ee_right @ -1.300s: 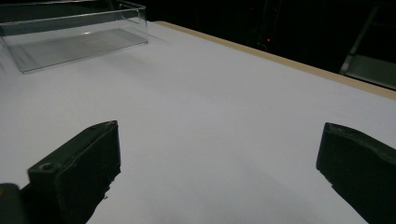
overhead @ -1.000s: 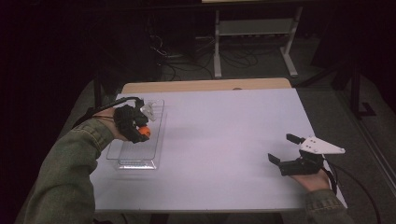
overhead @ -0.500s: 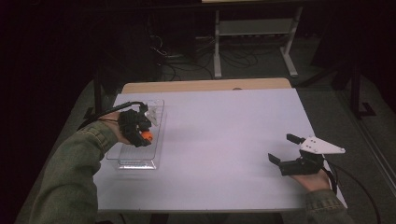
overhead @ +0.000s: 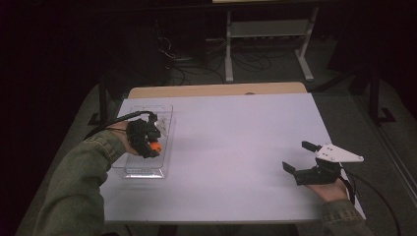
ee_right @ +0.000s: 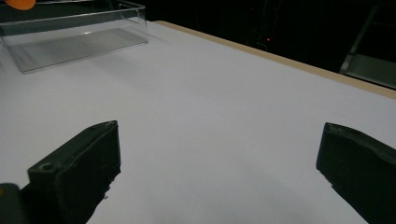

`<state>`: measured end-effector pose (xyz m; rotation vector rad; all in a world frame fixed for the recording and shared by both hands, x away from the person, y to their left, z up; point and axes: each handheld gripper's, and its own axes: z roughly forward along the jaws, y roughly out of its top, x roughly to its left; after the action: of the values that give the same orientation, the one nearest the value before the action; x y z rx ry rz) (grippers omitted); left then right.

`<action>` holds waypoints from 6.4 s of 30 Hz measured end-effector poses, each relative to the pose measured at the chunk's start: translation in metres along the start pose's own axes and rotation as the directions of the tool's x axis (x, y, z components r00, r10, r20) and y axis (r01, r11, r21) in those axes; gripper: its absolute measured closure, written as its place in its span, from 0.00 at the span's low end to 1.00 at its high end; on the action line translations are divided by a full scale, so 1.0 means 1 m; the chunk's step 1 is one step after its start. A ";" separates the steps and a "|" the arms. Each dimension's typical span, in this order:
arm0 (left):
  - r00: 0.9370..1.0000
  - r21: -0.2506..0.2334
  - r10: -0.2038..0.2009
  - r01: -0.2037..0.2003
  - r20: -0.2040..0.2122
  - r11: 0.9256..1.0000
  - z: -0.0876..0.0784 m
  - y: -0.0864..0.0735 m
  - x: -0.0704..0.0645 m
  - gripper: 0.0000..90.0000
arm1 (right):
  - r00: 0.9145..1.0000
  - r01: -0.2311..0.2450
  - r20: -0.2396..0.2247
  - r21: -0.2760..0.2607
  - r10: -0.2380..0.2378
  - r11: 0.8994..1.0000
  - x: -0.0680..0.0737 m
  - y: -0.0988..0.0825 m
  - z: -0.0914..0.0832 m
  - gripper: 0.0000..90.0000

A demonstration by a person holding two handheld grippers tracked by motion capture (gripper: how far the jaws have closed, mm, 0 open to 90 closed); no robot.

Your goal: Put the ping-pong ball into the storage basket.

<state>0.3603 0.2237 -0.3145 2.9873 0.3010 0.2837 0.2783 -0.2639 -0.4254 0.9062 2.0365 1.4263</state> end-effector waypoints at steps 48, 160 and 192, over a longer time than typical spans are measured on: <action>0.997 0.026 -0.036 0.034 0.065 0.999 0.050 -0.012 -0.001 0.56 | 1.000 0.002 0.001 0.014 -0.002 1.000 0.001 -0.001 0.001 0.00; 0.987 -0.183 -0.162 0.157 -0.013 0.970 0.003 -0.015 -0.011 0.00 | 1.000 0.003 0.006 0.014 -0.003 1.000 0.004 -0.001 -0.003 0.00; 0.975 -0.412 -0.220 0.195 -0.014 0.890 0.006 -0.031 -0.035 0.00 | 1.000 0.005 0.004 0.020 -0.006 1.000 0.004 -0.001 -0.002 0.00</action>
<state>0.3219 0.2456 -0.3308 2.5118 0.4962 0.3625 0.2737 -0.2627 -0.4256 0.9104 2.0514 1.4026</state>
